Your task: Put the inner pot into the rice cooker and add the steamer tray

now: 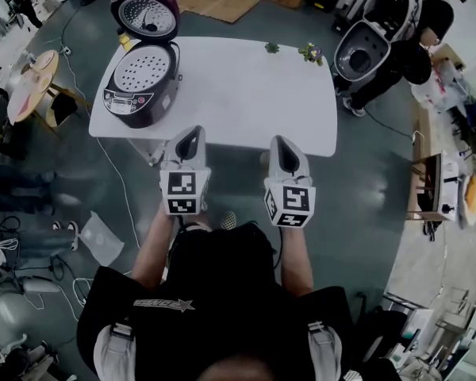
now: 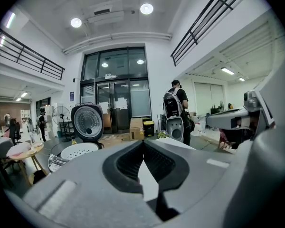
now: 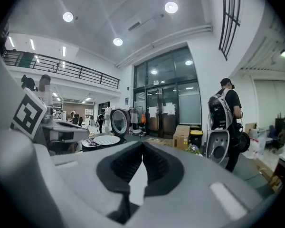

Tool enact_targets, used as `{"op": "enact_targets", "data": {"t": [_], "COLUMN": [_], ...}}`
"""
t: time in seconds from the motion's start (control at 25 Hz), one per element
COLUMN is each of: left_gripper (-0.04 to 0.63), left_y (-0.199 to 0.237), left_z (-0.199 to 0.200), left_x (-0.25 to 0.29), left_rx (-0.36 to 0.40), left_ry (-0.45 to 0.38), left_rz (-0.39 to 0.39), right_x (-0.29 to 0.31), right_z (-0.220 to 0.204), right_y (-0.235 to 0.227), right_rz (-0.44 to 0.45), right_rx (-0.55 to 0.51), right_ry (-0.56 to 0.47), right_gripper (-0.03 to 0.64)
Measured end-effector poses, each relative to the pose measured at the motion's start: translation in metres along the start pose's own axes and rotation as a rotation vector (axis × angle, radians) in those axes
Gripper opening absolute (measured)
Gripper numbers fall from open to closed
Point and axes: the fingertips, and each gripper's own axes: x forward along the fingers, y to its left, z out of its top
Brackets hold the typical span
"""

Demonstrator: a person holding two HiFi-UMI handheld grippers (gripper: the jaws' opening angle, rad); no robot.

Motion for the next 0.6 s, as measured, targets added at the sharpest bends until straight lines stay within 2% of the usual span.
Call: {"op": "enact_targets", "data": {"t": [0.6], "left_gripper": [0.011], "left_y": [-0.001], "left_z": [0.000], "left_x": [-0.024], "left_rx": [0.000], "left_ry": [-0.004], "left_rz": [0.018], "right_x": [-0.016], "right_z": [0.002], "right_y": [0.011], "right_rz": [0.017], "right_rx": [-0.015], "right_ry": [-0.003], "right_gripper": [0.006]}}
